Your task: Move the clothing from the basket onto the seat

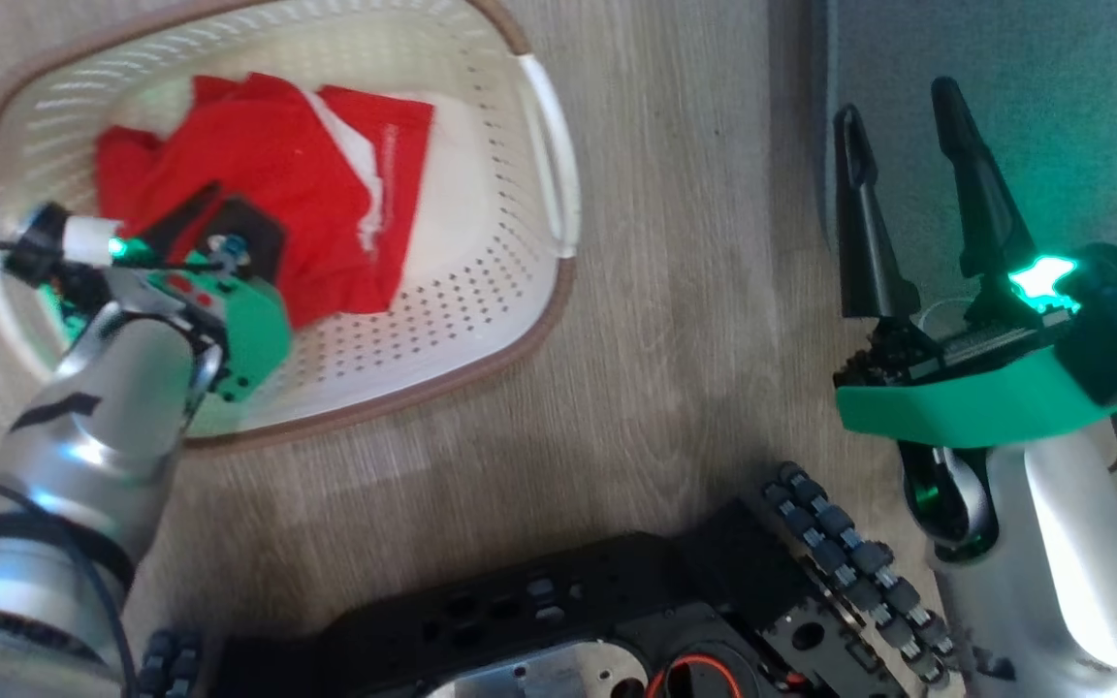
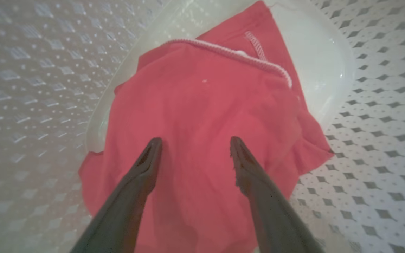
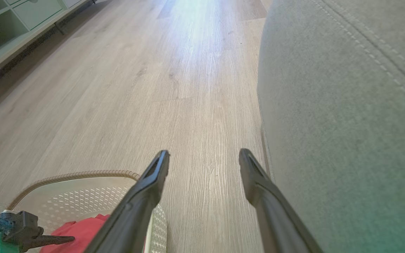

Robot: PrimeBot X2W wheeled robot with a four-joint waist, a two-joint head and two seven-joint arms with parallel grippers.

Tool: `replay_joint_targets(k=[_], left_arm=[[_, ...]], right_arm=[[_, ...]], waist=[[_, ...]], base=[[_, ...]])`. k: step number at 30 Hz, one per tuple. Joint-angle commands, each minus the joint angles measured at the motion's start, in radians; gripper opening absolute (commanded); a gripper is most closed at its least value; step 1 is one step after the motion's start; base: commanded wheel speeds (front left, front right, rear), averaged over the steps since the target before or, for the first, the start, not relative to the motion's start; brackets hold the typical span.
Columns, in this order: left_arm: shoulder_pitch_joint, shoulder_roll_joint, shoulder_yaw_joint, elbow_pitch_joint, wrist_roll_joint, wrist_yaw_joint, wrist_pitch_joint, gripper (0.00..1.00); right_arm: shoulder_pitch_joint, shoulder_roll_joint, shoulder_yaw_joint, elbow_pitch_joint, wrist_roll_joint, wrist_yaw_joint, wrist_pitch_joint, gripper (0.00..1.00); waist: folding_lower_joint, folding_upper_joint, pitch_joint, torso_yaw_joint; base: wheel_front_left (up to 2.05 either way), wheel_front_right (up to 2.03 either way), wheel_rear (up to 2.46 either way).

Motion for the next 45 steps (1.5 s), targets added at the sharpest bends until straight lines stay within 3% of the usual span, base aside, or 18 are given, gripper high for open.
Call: replay_joint_targets(k=[1,11,23,24,25,37,45], left_arm=[[0.009,0.037,0.024,0.026,0.002,0.016,-0.004,1.00],[-0.099,0.039,-0.064,0.150,0.081,0.053,0.126,1.00],[-0.136,0.055,-0.130,0.164,0.112,0.016,0.354,1.00],[-0.138,0.056,-0.131,0.164,0.109,0.011,0.364,0.93],[-0.139,0.057,-0.132,0.164,0.107,0.003,0.370,0.00],[-0.135,0.060,-0.130,0.165,0.068,-0.008,0.326,0.00],[-0.068,-0.002,-0.099,0.165,-0.005,-0.030,0.245,0.00]], right_arm=[[0.025,0.007,0.025,-0.026,0.008,0.000,-0.006,1.00],[0.013,0.007,0.044,-0.028,0.057,0.000,-0.006,1.00],[0.027,0.007,0.056,-0.042,0.076,0.000,-0.006,1.00],[0.028,0.007,0.056,-0.043,0.076,0.000,-0.006,1.00],[0.028,0.007,0.057,-0.043,0.077,0.000,-0.006,1.00],[-0.008,0.007,0.061,-0.027,0.083,0.000,-0.006,1.00],[-0.022,0.007,0.030,0.009,0.059,0.000,-0.006,1.00]], waist=[[0.0000,0.0000,0.017,-0.014],[0.0000,0.0000,0.054,-0.047],[0.0000,0.0000,0.076,-0.057],[0.0000,0.0000,0.078,-0.057],[0.0000,0.0000,0.080,-0.057],[0.0000,0.0000,0.068,-0.050],[0.0000,0.0000,-0.071,-0.007]], base=[[0.00,0.00,0.00],[0.00,0.00,0.00],[0.00,0.00,0.00],[0.00,0.00,0.00],[0.00,0.00,0.00],[0.00,0.00,0.00],[0.00,0.00,0.00]])
